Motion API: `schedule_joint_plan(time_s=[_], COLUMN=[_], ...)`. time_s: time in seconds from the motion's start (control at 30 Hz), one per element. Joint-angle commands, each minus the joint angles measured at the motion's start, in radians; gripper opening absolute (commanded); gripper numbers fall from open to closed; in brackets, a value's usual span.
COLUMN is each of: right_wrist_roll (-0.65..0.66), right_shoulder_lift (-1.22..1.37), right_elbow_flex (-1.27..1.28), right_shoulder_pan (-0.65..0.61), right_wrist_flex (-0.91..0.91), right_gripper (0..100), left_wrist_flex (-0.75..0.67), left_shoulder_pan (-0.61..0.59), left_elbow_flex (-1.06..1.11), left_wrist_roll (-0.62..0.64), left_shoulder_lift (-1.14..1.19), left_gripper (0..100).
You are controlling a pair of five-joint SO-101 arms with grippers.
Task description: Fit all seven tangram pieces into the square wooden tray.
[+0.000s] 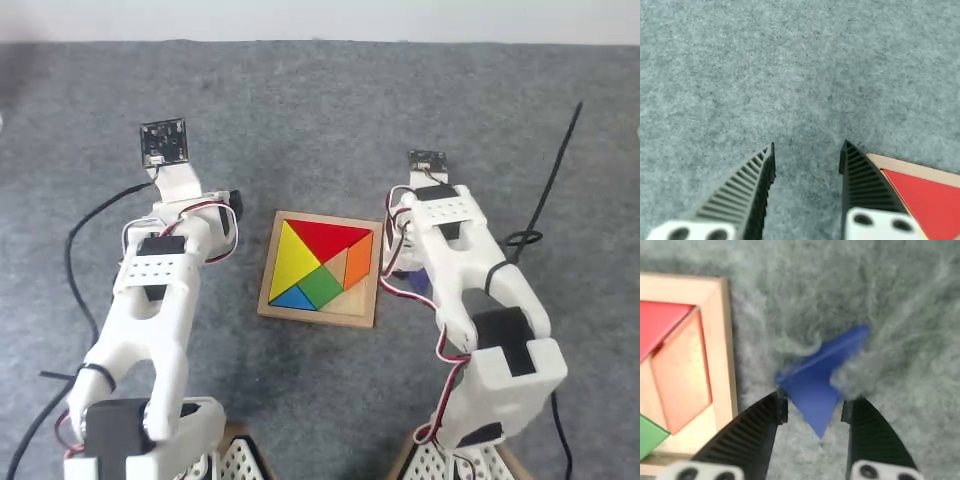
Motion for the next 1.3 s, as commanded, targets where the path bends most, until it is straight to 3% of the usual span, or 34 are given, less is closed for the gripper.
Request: schedule_joint_plan(time_s=[0.0, 0.3, 0.73, 1.27], right_wrist_roll=[-0.011, -0.032, -0.509, -0.483], right_shoulder_lift=[-0.007, -0.007, 0.004, 0.104], right_elbow_flex=[-0.051, -0.068, -0.061, -0.097], right_shoulder_pan=[-0.008, -0.007, -0.03, 0.021], right_wrist_flex=[0.039, -0.01, -0.119, -0.108], right_gripper=[25.8, 30.0, 29.9, 23.1], left_wrist_flex=[-0.023, -0.023, -0.023, -0.023], left_shoulder_pan=[0.008, 0.008, 0.008, 0.008], left_elbow_flex=[-0.01, -0.012, -0.008, -0.008], left_wrist_roll=[-0.009, -0.009, -0.009, -0.009], left_shoulder_lift=[-0.034, -0.034, -0.034, -0.034], left_gripper=[21, 21, 21, 21])
